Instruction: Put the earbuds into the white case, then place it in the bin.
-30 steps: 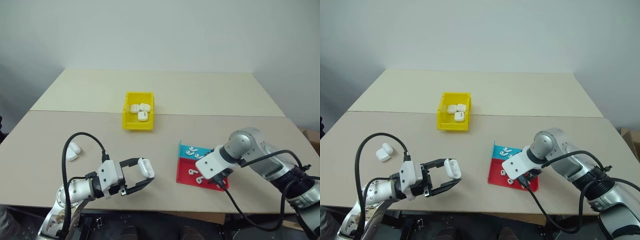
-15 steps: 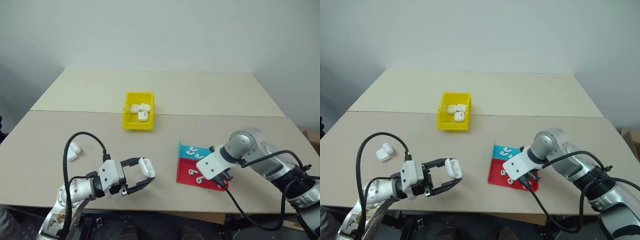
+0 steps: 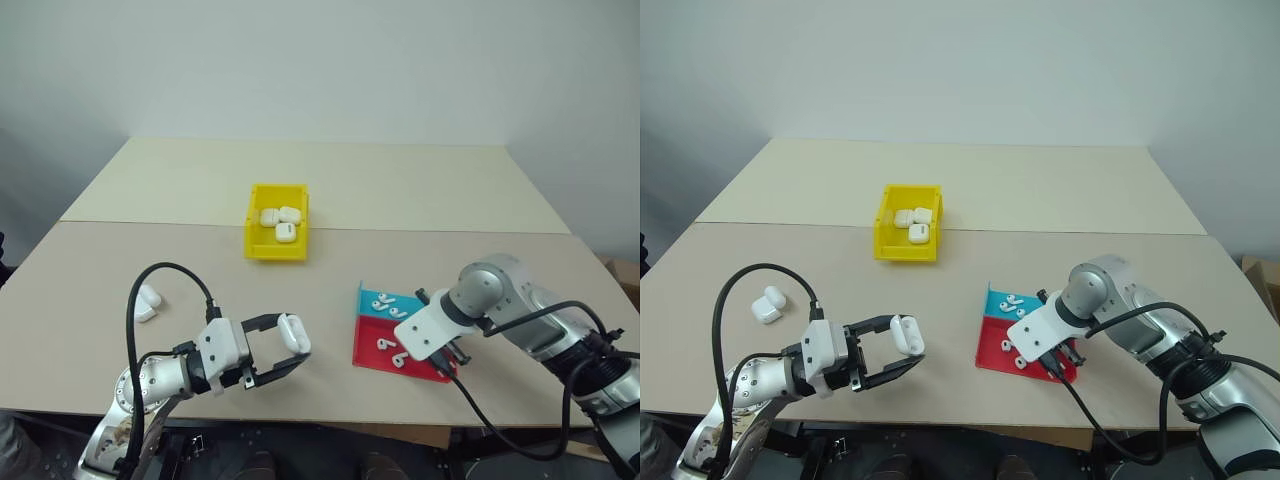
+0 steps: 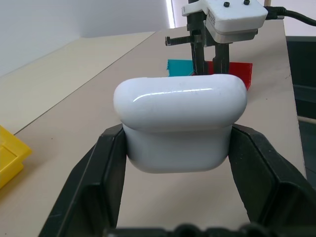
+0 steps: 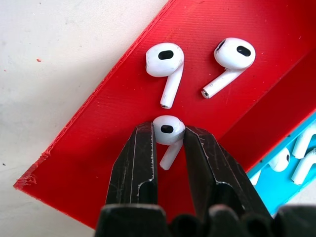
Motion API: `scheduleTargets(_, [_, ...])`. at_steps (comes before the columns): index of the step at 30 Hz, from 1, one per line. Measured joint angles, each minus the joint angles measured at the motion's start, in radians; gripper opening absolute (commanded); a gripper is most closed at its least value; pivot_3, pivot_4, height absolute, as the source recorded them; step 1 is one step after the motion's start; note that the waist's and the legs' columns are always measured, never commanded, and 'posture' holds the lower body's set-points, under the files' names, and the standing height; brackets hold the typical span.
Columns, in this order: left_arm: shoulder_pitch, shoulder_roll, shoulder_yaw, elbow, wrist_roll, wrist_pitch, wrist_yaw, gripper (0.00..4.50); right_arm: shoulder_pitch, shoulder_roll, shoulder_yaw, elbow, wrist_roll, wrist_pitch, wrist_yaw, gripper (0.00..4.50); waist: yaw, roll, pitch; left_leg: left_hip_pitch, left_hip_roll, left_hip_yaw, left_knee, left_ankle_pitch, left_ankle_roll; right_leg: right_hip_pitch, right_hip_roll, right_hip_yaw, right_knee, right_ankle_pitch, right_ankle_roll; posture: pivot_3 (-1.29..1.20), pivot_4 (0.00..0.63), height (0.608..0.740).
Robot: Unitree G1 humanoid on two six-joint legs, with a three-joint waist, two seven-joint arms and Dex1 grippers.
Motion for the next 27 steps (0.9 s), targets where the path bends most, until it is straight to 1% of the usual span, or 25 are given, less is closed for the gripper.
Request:
scheduleTargets(5, [-0.004,-0.001,0.000,0.000,-0.001,0.000,0.007,2.78,0.001,0.000,-0.008,-0.003,0.004,0.005,-0.001,0.66,0.000,0.000,0.000,0.000,0.000,0.000,0.000,0.000,0.000,0.000,0.000,0.000,0.000,0.000,0.000,0.00,0.150,0.740])
scheduleTargets(9, [-0.021,-0.008,0.000,-0.009,-0.029,0.010,0.015,2.78,0.004,-0.009,-0.080,-0.056,0.093,0.080,0.005,0.66,0.001,0.000,0.000,0.000,0.000,0.000,0.000,0.000,0.000,0.000,0.000,0.000,0.000,0.000,0.000,0.00,0.150,0.740])
scheduleTargets(12, [-0.042,-0.010,0.000,-0.029,-0.083,0.029,0.009,2.78,0.002,-0.005,-0.209,-0.113,0.224,0.218,-0.005,0.66,0.001,0.000,0.000,-0.001,0.000,0.000,0.000,0.000,0.000,0.000,0.000,0.000,0.000,0.000,0.000,0.00,0.150,0.740])
scheduleTargets(14, [-0.063,-0.018,0.000,-0.041,-0.134,0.044,-0.004,2.78,-0.005,0.028,-0.319,-0.151,0.333,0.340,-0.045,0.66,0.000,0.000,0.000,0.000,0.000,0.000,-0.001,0.000,0.000,0.000,0.000,0.000,0.000,0.000,0.000,0.00,0.150,0.740])
scheduleTargets(17, [-0.109,-0.039,-0.012,-0.046,-0.204,0.066,-0.025,2.78,0.004,0.109,-0.499,-0.209,0.505,0.505,-0.155,0.66,0.001,0.000,0.000,-0.001,0.000,-0.001,-0.001,0.000,0.000,0.000,0.000,0.000,0.000,0.000,0.000,0.00,0.150,0.740])
scheduleTargets(20, [-0.162,-0.064,-0.026,-0.044,-0.271,0.100,-0.041,2.78,0.023,0.194,-0.635,-0.283,0.657,0.621,-0.271,0.66,0.002,0.000,0.000,-0.002,0.000,-0.001,-0.001,0.000,0.000,0.000,0.000,-0.001,-0.001,0.000,0.000,0.00,0.150,0.740])
scheduleTargets(24, [-0.228,-0.081,-0.040,-0.027,-0.321,0.130,-0.076,2.78,0.065,0.287,-0.740,-0.375,0.841,0.699,-0.389,0.66,0.002,0.000,0.000,-0.002,0.000,-0.001,-0.001,0.000,0.000,0.000,0.000,-0.001,-0.002,0.000,0.000,0.00,0.150,0.740])
scheduleTargets(25, [-0.255,-0.084,-0.057,-0.017,-0.332,0.143,-0.092,2.78,0.081,0.310,-0.771,-0.404,0.908,0.713,-0.423,0.66,0.002,0.000,0.000,-0.002,0.000,-0.002,-0.001,0.000,0.000,0.000,0.000,-0.001,-0.002,0.000,0.000,0.00,0.150,0.740])
scheduleTargets(27, [-0.280,-0.092,-0.072,-0.006,-0.338,0.154,-0.118,2.78,0.100,0.336,-0.782,-0.442,0.987,0.715,-0.457,0.66,0.001,0.000,0.000,-0.002,0.000,-0.002,-0.001,0.000,0.000,0.000,0.001,-0.001,-0.002,0.000,0.000,0.00,0.150,0.740])
